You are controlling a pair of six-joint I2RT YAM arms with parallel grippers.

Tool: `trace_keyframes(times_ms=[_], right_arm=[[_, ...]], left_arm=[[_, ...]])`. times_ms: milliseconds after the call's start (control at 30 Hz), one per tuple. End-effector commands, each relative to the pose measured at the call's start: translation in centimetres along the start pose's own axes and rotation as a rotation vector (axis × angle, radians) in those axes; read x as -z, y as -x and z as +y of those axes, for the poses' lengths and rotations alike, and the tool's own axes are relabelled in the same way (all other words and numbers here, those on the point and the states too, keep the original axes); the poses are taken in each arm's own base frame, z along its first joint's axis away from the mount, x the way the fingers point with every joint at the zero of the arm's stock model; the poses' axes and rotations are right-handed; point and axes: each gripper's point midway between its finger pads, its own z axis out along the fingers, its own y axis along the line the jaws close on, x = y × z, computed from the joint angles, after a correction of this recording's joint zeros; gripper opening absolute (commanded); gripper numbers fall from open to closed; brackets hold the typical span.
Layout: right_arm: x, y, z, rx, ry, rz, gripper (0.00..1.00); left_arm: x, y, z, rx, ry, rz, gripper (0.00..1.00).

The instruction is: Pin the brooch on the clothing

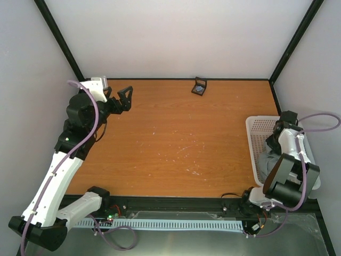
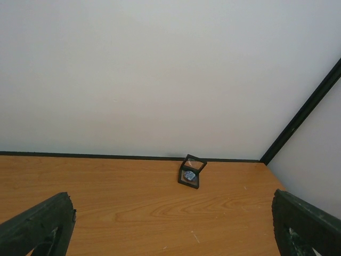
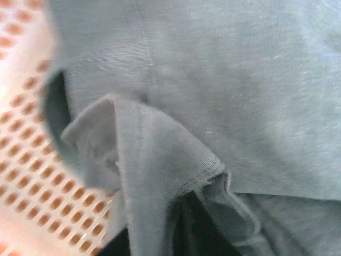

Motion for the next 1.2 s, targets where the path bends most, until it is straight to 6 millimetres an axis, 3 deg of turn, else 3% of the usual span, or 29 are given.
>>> trace_keyframes(times_ms=[0,100,167,433,533,633,767,833,933,1000,1067,1100,1167], right_arm=[[6.4,3.7,2.8,-0.011,0.260,-0.143,0.03],[14.3,5.7,2.8,-0.022,0.422,-0.299,0.03],[20.7,7.0,2.7,-0.010,0.557,-0.423,0.02],[41.5,7.0,6.2,0.201,1.181,-0.665,0.03],[49.9,6.7,5.9,0.278,1.387,-0.787,0.03],[56.8,6.6,5.3,0.320,1.574,-0.849,0.02],[66.1,6.5,2.4,0.322,1.788,-0.979,0.03],[68.8,6.6,2.0,0.310,1.914,-0.951,0.03],[69.8,6.5,3.0,0.299,2.023,-0.855,0.03],[68.5,5.7,5.9,0.334,2.026,-0.741,0.03],[65.9,3.8,10.3,0.407,1.987,-0.572,0.03],[64.1,2.5,12.7,0.436,1.939,-0.483,0.03],[60.3,-2.1,17.2,0.554,1.848,-0.328,0.03]], left_arm=[[0.5,1.5,-0.7,-0.070,0.009,-0.044,1.00],[0.3,1.3,-0.9,-0.080,0.009,-0.038,1.00],[0.1,1.2,-0.9,-0.083,0.012,-0.036,1.00],[-0.4,1.9,-1.3,-0.071,0.005,-0.033,1.00],[-0.5,2.1,-1.4,-0.047,0.009,-0.028,1.00],[-0.6,2.3,-1.6,-0.019,0.001,-0.027,1.00],[-0.6,2.6,-1.9,0.017,-0.012,-0.028,1.00],[-0.4,2.9,-1.9,0.031,-0.011,-0.039,1.00],[0.3,3.6,-1.6,0.045,0.010,-0.067,1.00],[0.8,4.0,-1.5,0.049,0.020,-0.088,1.00],[1.4,4.4,-1.3,0.054,0.034,-0.105,1.00],[1.7,4.6,-1.0,0.059,0.047,-0.112,1.00],[2.6,5.1,-0.5,0.066,0.080,-0.139,1.00]])
